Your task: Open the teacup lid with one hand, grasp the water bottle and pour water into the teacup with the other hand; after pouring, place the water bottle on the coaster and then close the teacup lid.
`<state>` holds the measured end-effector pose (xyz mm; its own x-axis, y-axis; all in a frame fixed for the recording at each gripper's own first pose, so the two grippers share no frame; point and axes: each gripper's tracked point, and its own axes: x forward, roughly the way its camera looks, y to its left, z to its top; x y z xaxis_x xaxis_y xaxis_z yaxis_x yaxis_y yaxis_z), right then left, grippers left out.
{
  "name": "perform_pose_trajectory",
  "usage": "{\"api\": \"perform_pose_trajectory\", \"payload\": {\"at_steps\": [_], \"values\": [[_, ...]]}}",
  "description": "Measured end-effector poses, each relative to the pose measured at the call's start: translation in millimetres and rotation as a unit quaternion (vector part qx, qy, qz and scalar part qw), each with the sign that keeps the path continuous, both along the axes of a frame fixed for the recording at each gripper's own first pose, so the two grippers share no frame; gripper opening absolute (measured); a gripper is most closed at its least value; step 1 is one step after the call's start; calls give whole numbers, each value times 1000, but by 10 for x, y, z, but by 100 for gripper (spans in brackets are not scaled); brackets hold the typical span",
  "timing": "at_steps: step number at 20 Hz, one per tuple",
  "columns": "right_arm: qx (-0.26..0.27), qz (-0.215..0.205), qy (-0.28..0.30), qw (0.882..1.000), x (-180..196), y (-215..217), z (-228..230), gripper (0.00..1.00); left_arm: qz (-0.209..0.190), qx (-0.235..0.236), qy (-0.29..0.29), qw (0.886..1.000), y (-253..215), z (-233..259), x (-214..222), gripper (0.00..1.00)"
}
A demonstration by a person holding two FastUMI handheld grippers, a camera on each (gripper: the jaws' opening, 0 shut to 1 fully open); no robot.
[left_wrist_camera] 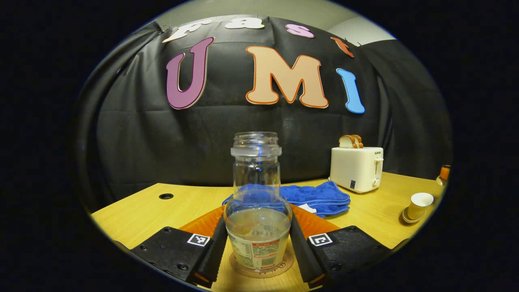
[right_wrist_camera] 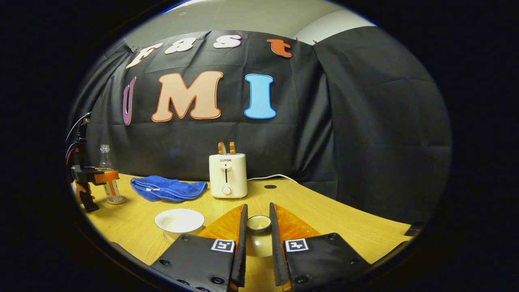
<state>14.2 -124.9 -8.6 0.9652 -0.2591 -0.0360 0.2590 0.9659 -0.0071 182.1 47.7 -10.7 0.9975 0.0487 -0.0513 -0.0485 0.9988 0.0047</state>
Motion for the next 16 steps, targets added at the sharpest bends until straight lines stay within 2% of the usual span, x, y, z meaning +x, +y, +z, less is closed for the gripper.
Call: {"api": "perform_pose_trajectory", "payload": {"at_steps": [5, 6, 8, 14, 16], "values": [[1, 17, 1, 1000, 22, 70, -2, 31, 7, -4, -3, 1000, 39, 40, -42, 79], [2, 24, 0, 1000, 33, 96, -11, 31, 11, -5, -5, 1000, 59, 46, -55, 86], [4, 46, 1, 999, 92, 216, -14, 31, 17, -9, -7, 1000, 93, 69, -117, 92], [13, 169, 6, 986, 424, 994, -71, 31, 33, -2, -17, 999, 139, 114, -325, 95], [15, 192, 7, 981, 509, 1153, -77, 31, 37, 8, -22, 999, 123, 137, -402, 95]]}}
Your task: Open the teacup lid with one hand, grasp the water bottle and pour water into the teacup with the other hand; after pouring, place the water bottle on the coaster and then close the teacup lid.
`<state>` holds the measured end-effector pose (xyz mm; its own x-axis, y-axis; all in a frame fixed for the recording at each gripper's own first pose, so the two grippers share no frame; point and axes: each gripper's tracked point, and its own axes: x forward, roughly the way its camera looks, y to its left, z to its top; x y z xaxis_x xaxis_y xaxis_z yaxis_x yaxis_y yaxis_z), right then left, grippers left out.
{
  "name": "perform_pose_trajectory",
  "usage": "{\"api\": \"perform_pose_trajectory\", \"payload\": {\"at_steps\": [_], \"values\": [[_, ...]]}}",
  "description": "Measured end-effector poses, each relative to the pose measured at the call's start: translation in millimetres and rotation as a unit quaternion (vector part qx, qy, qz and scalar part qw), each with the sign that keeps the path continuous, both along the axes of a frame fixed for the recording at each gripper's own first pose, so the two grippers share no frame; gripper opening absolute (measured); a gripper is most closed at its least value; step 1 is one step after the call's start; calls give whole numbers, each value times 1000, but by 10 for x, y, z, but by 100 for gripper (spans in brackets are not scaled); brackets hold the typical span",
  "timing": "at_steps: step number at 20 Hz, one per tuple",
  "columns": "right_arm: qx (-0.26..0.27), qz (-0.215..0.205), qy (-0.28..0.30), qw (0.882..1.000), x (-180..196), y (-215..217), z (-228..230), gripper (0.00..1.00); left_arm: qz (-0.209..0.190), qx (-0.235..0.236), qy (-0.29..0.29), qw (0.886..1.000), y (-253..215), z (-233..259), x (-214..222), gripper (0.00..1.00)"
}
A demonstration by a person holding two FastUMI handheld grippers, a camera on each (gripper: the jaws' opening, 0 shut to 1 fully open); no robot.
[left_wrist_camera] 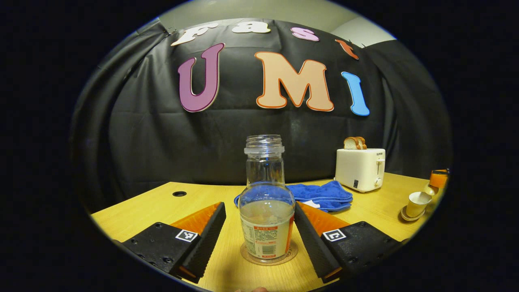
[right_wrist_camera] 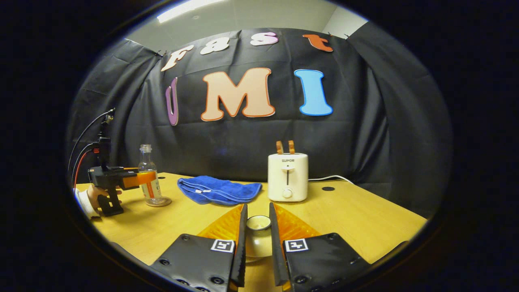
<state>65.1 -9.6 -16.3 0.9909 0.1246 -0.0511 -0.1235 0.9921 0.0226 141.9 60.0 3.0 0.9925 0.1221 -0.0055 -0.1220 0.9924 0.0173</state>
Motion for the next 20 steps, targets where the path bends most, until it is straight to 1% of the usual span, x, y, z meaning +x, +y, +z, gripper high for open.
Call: {"api": "perform_pose_trajectory", "payload": {"at_steps": [2, 4, 7, 10, 11, 12, 13, 14, 16, 18, 19, 20], "values": [[2, 23, 2, 1000, 52, 146, -15, 31, -1, 10, -2, 1000, -39, 7, -70, 96], [2, 28, 3, 1000, 87, 184, -20, 31, 2, 15, -3, 1000, -40, 5, -116, 96], [2, 25, 9, 1000, 111, 181, -38, 30, 8, 6, -6, 1000, -20, 9, -181, 95], [-1, 17, 30, 999, 159, 167, -113, 31, 11, -5, 0, 1000, -9, -22, -239, 96], [-4, 14, 38, 999, 182, 161, -135, 30, 10, -8, 0, 1000, -9, -20, -243, 99], [-6, 12, 48, 999, 194, 159, -165, 31, 10, -10, 0, 1000, -14, -24, -254, 96], [-7, 9, 56, 998, 216, 156, -187, 31, 9, -12, 1, 1000, -21, -32, -261, 95], [-8, 7, 62, 998, 231, 152, -205, 31, 9, -11, 1, 1000, -21, -29, -268, 98], [-10, 6, 67, 998, 248, 161, -216, 31, 11, -11, 2, 1000, -18, -28, -283, 95], [-10, 6, 69, 998, 249, 160, -217, 30, 11, -11, 1, 1000, -25, -26, -294, 99], [-10, 5, 69, 998, 251, 154, -216, 30, 11, -11, 1, 1000, -24, -25, -289, 99], [-10, 5, 69, 998, 250, 152, -222, 30, 12, -11, 1, 1000, -20, -24, -297, 96]]}}
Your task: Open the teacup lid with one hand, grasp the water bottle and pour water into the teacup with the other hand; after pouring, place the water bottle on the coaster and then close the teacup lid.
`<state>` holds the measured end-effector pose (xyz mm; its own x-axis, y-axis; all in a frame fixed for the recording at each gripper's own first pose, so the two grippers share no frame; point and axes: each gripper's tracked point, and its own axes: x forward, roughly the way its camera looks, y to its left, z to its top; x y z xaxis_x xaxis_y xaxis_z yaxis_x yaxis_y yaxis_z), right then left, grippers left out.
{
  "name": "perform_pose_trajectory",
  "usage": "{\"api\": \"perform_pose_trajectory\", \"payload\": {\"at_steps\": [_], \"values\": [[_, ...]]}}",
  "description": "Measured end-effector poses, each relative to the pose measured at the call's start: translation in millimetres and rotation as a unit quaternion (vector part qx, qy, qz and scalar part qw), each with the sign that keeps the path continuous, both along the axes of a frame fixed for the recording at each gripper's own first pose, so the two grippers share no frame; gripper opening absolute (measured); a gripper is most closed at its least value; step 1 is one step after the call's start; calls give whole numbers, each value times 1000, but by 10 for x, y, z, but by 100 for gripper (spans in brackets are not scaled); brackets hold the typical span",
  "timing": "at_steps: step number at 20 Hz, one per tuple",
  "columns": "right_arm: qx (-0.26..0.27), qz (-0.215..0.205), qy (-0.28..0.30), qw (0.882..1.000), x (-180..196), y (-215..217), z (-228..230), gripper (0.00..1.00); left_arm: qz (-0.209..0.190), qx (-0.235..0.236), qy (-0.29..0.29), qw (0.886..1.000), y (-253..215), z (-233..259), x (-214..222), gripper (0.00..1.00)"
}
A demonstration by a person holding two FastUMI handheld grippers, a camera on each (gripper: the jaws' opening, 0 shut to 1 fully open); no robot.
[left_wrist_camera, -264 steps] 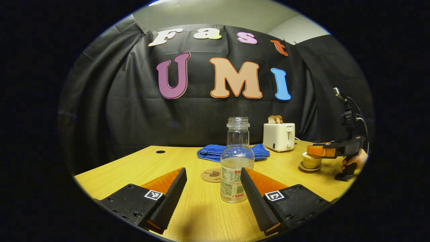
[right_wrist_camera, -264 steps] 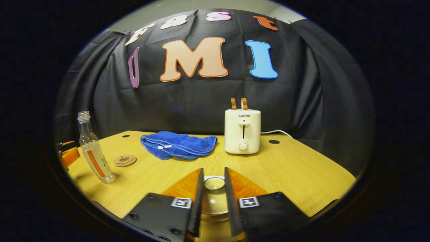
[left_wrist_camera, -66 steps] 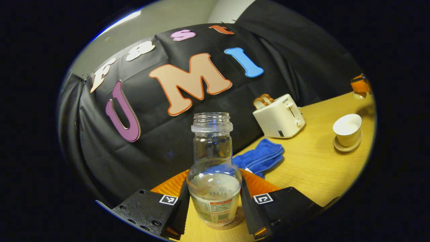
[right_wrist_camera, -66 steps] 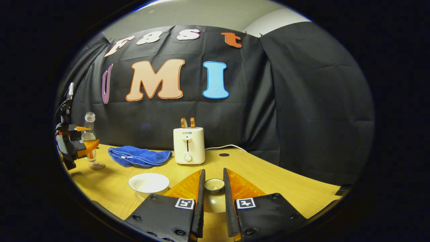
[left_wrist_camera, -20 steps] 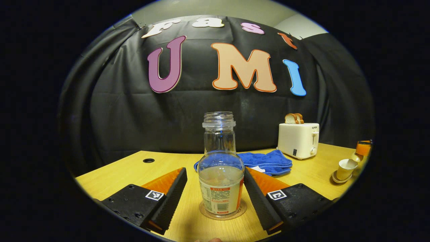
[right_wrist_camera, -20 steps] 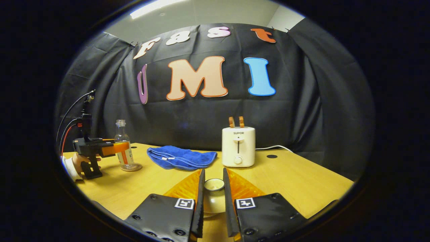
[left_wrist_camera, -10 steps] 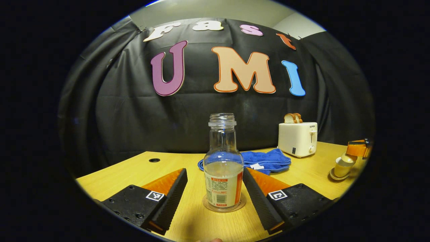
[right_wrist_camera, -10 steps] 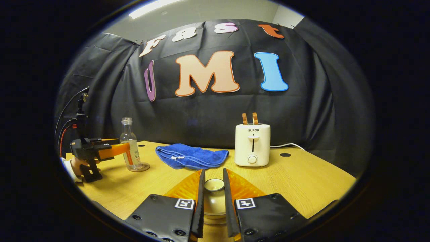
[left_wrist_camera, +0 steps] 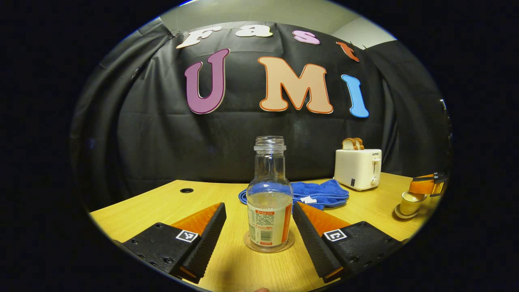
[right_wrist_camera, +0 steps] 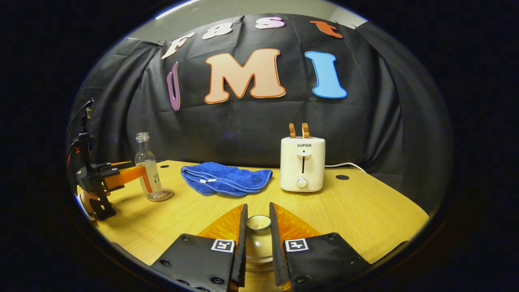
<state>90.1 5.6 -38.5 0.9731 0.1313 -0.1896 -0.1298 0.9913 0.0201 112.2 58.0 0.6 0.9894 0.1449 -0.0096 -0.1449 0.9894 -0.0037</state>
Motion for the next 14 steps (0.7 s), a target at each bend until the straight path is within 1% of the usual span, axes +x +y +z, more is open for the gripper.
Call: {"api": "perform_pose_trajectory", "payload": {"at_steps": [3, 6, 8, 10, 11, 12, 13, 14], "values": [[-1, 4, -2, 1000, -11, 20, 13, 35, 1, 0, 0, 1000, -1, 0, 5, 96], [4, 6, -8, 1000, -18, 8, 26, 37, 1, 0, 0, 1000, 2, 0, 4, 95], [11, 9, -25, 1000, -64, 9, 99, 59, 1, 0, 0, 1000, 2, 3, 4, 96], [16, 1, -52, 999, -102, -39, 188, 82, 1, 0, 0, 1000, 3, 2, 3, 96], [14, -6, -70, 997, -122, -67, 258, 68, 1, 0, 0, 1000, 3, -4, 2, 96], [6, -17, -73, 997, -111, -121, 250, 68, 1, 0, 0, 1000, 3, -3, 4, 96], [10, -22, -69, 997, -114, -134, 209, 76, 1, 0, 0, 1000, 2, -5, 2, 96], [4, -36, -73, 997, -117, -190, 218, 80, 1, 0, 0, 1000, 5, 0, 2, 96]]}}
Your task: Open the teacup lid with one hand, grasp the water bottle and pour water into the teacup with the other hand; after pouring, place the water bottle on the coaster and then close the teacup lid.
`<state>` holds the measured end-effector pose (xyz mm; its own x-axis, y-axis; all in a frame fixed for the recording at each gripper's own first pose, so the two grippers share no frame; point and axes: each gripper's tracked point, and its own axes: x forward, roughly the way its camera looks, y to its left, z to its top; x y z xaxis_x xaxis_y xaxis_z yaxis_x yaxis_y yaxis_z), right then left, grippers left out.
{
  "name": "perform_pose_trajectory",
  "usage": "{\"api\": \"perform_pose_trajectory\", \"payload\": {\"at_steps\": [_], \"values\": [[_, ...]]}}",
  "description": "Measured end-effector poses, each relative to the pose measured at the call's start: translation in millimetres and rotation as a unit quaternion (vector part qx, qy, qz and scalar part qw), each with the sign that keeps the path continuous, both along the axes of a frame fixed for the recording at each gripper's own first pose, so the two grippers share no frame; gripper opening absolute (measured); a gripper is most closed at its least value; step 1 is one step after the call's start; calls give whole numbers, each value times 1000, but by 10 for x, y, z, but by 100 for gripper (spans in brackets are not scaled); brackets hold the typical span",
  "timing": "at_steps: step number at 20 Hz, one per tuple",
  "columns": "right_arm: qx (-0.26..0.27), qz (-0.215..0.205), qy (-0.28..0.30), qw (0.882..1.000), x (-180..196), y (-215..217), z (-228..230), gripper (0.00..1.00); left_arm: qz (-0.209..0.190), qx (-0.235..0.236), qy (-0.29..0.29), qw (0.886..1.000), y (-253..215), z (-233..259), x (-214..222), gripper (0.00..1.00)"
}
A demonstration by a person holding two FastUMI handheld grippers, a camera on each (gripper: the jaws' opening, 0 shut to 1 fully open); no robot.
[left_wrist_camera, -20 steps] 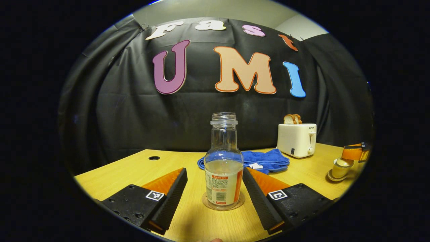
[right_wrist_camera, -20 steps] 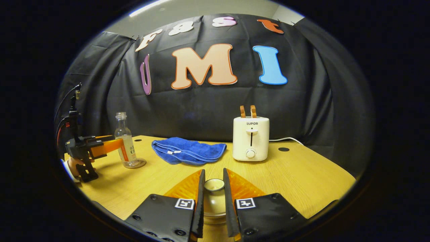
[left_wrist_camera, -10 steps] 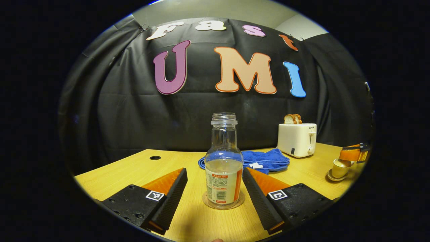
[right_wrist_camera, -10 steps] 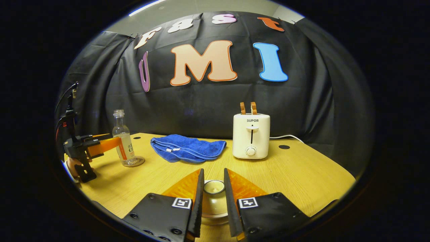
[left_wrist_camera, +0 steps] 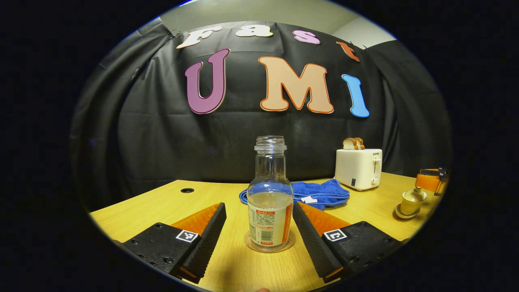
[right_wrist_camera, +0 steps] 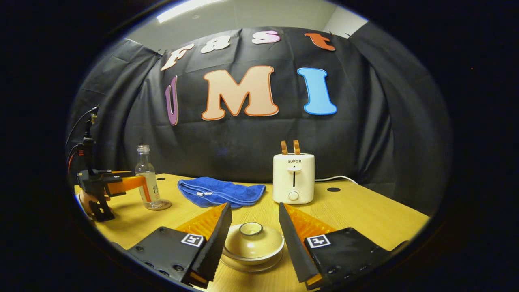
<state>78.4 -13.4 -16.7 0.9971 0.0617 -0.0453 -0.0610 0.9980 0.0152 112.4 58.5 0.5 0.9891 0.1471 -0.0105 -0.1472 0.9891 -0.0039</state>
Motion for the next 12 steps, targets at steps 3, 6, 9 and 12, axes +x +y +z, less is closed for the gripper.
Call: {"api": "perform_pose_trajectory", "payload": {"at_steps": [3, 6, 9, 12], "values": [[-4, -54, -2, 999, -31, -265, 26, 78, 5, 0, 0, 1000, 20, -2, -6, 96], [-9, -119, -5, 993, -114, -613, 40, 85, 16, -1, 2, 1000, 59, -10, -27, 96], [-15, -197, -8, 980, -218, -1017, 51, 87, 41, 0, 3, 999, 135, -12, -97, 96], [-21, -281, -11, 959, -366, -1394, 76, 87, 91, 2, 3, 996, 282, -3, -209, 98]]}}
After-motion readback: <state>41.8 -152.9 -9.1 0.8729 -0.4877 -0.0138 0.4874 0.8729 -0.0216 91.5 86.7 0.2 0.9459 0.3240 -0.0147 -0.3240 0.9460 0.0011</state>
